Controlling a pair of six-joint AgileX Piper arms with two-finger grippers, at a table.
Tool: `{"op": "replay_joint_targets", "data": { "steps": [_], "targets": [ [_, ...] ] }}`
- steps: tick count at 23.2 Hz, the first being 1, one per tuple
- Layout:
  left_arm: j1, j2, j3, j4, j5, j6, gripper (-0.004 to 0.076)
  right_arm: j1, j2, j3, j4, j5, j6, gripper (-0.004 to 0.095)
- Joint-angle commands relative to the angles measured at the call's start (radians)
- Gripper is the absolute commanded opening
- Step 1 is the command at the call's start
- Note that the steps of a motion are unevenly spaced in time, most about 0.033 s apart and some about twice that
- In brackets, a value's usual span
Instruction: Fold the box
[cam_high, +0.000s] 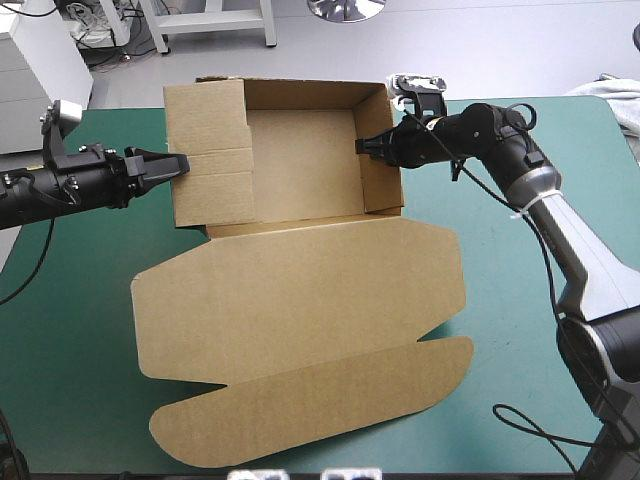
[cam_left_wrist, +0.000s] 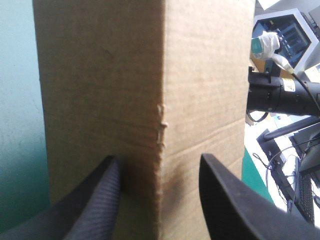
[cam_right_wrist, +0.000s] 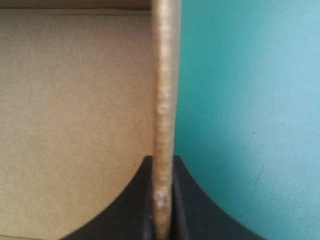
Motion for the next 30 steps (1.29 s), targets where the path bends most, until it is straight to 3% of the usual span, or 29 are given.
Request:
{"op": "replay_joint_targets", "data": {
  "steps": [1,9,16,21,30],
  "targets": [
    [-0.004,-0.031,-0.029,-0.062,0.059,0.005,0.0364,0.007,-0.053,-0.031,0.054,-0.069,0.012,-0.0013],
    [-0.08,-0.031,-0.031,0.124,0.039,-0.022,0.0364,0.129,-0.053,-0.031,-0.03,-0.108,0.013,-0.0013],
    [-0.107,-0.031,-0.031,0.389,-0.067,-0.221,0.0353,0.199,-0.053,-0.031,-0.111,-0.092,0.034,-0.0011],
    [-0.145,-0.031,-0.031,0.564,-0.143,-0.313,0.0172,0.249,-0.053,-0.031,-0.239,-0.046,0.078,-0.0005],
    [-0.26,-0.029,-0.031,0.748,-0.212,-0.367,-0.001,0.249,-0.068,-0.031,-0.353,0.128,0.111,-0.0005]
  ]
}}
